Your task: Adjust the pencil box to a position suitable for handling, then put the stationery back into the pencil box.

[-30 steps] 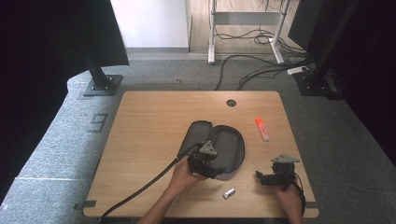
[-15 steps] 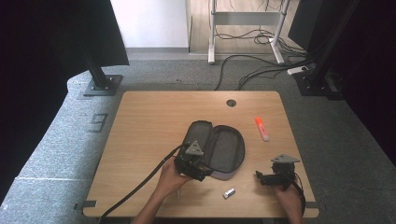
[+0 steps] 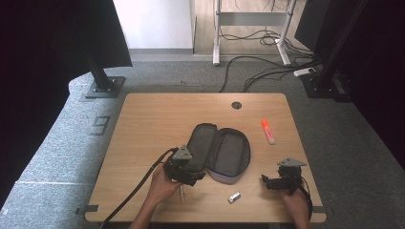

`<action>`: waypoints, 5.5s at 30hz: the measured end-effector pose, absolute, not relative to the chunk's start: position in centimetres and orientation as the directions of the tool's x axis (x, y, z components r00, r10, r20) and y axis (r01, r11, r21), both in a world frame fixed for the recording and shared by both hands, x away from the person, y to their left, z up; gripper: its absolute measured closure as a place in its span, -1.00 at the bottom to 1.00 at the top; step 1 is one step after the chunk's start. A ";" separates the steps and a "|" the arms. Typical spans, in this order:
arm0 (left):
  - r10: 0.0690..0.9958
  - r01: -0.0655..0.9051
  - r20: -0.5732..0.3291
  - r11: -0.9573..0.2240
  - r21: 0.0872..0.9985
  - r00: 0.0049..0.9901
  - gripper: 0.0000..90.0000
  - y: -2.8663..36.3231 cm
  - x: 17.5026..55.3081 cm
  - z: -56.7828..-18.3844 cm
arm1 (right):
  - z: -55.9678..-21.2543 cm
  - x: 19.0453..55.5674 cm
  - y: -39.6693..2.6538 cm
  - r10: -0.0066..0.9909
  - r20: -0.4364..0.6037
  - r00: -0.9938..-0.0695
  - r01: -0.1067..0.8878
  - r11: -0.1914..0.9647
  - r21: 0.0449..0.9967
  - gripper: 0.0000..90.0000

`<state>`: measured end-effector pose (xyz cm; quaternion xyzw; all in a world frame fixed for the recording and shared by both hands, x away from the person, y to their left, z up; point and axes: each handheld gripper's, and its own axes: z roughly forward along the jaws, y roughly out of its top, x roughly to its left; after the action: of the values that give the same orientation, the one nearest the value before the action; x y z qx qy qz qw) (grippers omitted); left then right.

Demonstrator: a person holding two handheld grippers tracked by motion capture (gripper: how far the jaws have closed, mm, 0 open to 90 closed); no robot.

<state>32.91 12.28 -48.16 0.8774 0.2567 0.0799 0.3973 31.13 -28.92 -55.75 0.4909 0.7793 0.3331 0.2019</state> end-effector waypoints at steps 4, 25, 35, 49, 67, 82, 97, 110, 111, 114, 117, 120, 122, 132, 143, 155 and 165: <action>0.549 0.402 -0.056 -0.534 0.744 0.834 -0.91 13.8 32.6 -48.2 | -55.7 31.1 -28.9 0.900 0.012 -0.436 0.630 0.296 0.718 -1.00; 0.622 0.469 -0.121 -0.434 0.769 0.774 -1.00 20.8 31.7 -50.3 | -55.8 31.1 -28.9 0.900 0.013 -0.436 0.631 0.295 0.718 -1.00; 0.688 0.507 -0.093 -0.429 0.748 0.720 -1.00 23.1 31.7 -52.6 | -55.8 31.1 -28.9 0.900 0.012 -0.435 0.631 0.296 0.718 -1.00; 0.732 0.542 -0.020 -0.486 0.686 0.681 -1.00 23.6 31.5 -54.7 | -55.7 31.1 -28.9 0.901 0.012 -0.433 0.633 0.294 0.716 -1.00; 0.744 0.563 -0.008 -0.499 0.658 0.668 -1.00 23.3 31.6 -54.9 | -55.5 31.2 -28.7 0.908 0.019 -0.418 0.639 0.279 0.716 -0.98; 0.749 0.568 -0.009 -0.494 0.658 0.663 -1.00 23.2 31.5 -54.9 | -54.0 31.9 -29.0 0.896 0.028 -0.443 0.619 0.283 0.732 -0.97; 0.746 0.566 -0.008 -0.497 0.657 0.665 -1.00 23.0 31.5 -54.8 | -52.8 33.8 -29.8 0.907 0.007 -0.421 0.609 0.277 0.743 -0.67; 0.746 0.566 -0.009 -0.498 0.657 0.666 -1.00 23.0 31.5 -54.8 | -52.6 36.4 -30.6 0.912 0.008 -0.410 0.615 0.270 0.741 -0.36; 0.746 0.566 -0.009 -0.498 0.657 0.666 -1.00 23.0 31.5 -54.8 | -52.5 36.6 -30.7 0.912 0.008 -0.409 0.615 0.269 0.742 -0.34; 0.746 0.566 -0.009 -0.497 0.657 0.666 -1.00 23.0 31.5 -54.8 | -52.2 37.2 -30.8 0.913 0.005 -0.409 0.613 0.271 0.742 -0.25; 0.746 0.566 -0.009 -0.497 0.657 0.666 -1.00 23.0 31.5 -54.8 | -52.0 37.8 -30.9 0.913 0.007 -0.408 0.612 0.268 0.744 -0.18; 0.746 0.566 -0.009 -0.497 0.657 0.666 -1.00 23.0 31.5 -54.8 | -51.9 38.4 -31.0 0.912 0.006 -0.410 0.612 0.270 0.744 -0.11; 0.746 0.566 -0.009 -0.497 0.657 0.666 -1.00 23.0 31.5 -54.8 | -51.8 38.7 -31.0 0.910 0.005 -0.414 0.612 0.275 0.742 -0.07; 0.746 0.566 -0.009 -0.497 0.657 0.666 -1.00 23.0 31.5 -54.8 | -51.9 40.6 -30.9 0.910 -0.002 -0.414 0.617 0.282 0.735 0.05; 0.746 0.566 -0.009 -0.497 0.657 0.666 -1.00 23.0 31.5 -54.8 | -52.0 42.5 -30.7 0.913 -0.011 -0.408 0.625 0.287 0.726 0.16; 0.746 0.566 -0.009 -0.497 0.658 0.666 -1.00 23.0 31.5 -54.8 | -52.4 44.6 -30.8 0.921 0.000 -0.390 0.645 0.273 0.714 0.25; 0.746 0.566 -0.009 -0.497 0.658 0.666 -1.00 23.0 31.5 -54.8 | -53.1 45.7 -30.9 0.926 0.007 -0.376 0.664 0.264 0.700 0.25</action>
<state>31.52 23.01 -54.85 0.8538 0.3841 0.1397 0.3224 45.73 -30.94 -53.08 0.5181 0.7673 0.3153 0.2081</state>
